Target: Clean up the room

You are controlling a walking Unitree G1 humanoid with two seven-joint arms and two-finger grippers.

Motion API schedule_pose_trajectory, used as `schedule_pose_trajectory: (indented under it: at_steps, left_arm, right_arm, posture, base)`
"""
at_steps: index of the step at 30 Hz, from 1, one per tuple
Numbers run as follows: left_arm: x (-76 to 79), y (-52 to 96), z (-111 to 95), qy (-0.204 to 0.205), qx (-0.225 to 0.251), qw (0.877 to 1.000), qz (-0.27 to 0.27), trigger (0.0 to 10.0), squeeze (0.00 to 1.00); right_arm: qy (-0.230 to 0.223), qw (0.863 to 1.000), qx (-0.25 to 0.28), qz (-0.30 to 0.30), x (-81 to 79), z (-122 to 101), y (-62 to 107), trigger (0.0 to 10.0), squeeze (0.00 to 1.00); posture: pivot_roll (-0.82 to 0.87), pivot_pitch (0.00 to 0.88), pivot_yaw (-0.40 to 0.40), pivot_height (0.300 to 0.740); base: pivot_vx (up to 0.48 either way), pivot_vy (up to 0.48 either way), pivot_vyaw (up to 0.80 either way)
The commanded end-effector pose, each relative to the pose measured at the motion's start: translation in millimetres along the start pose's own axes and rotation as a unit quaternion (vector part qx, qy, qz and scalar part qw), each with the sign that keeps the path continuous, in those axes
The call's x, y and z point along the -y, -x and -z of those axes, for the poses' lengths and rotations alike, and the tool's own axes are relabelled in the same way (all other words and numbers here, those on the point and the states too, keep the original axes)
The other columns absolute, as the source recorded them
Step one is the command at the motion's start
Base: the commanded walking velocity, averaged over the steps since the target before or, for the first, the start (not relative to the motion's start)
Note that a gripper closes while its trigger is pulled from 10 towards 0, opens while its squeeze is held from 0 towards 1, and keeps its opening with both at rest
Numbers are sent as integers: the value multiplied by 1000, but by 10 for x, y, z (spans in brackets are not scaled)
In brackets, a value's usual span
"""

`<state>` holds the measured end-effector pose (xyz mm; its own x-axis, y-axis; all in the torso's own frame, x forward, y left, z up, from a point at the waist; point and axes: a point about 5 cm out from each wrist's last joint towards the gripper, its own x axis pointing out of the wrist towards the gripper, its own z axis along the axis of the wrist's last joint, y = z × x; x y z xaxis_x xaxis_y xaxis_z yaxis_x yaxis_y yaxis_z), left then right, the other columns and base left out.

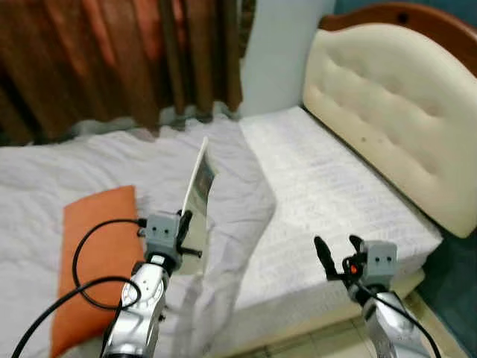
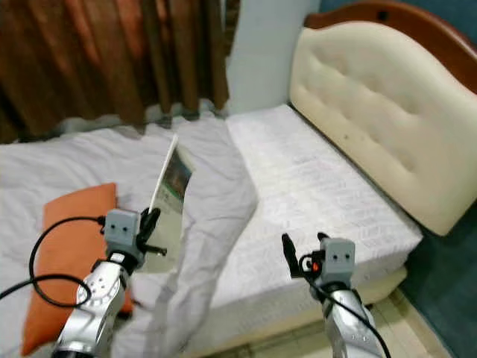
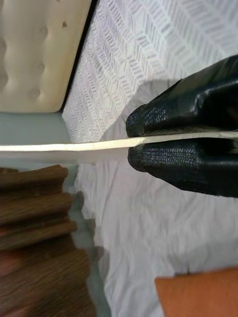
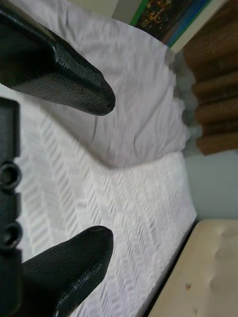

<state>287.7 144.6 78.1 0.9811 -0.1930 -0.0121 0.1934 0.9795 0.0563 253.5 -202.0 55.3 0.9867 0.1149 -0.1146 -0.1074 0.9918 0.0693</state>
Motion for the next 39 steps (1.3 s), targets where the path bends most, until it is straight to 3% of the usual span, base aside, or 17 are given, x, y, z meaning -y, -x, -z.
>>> schedule_pose_trajectory:
  at_steps: [1, 10, 12, 15, 20, 24, 39]
  left_arm:
    - [53, -46, -62, 3, 14, 1000, 7, 10000, 0]
    - [-41, 38, 0, 17, 8, 999, -33, 10000, 0]
    - [-85, 141, 15, 26, 9, 998, -55, 10000, 0]
    - [-25, 328, 52, 31, 5, 998, -59, 10000, 0]
    - [-8, 231, 69, 22, 1, 999, -47, 10000, 0]
    - [-107, 143, -8, 14, 10, 998, -55, 10000, 0]
    - [-137, 130, -3, 14, 6, 998, -64, 10000, 0]
  right_arm:
    - [3, 1000, 7, -5, 22, -61, -39, 10000, 0]
    - [1, 1000, 3, -28, -28, -46, -37, 10000, 0]
    - [-7, 999, 4, -36, -31, -43, 17, 10000, 0]
    - [-10, 999, -10, -45, -19, 27, 143, 10000, 0]
    - [-8, 999, -21, -45, -18, 102, 111, 10000, 0]
    - [-10, 999, -14, -50, -37, 61, 24, 10000, 0]
    - [-16, 998, -11, -63, -103, 55, 3, 10000, 0]
  posture:
    - [-111, 8, 7, 740]
    - [-96, 6, -12, 740]
    - [-86, 3, -24, 740]
    - [-75, 0, -32, 740]
    - [-66, 0, -32, 740]
    - [-64, 0, -24, 740]
    - [-73, 0, -15, 740]
  base:
    - [285, -382, 0]
    - [287, -382, 51]
    - [289, -381, 0]
    - [286, -381, 0]
    - [287, -380, 0]
    - [284, -383, 0]
    - [290, -378, 0]
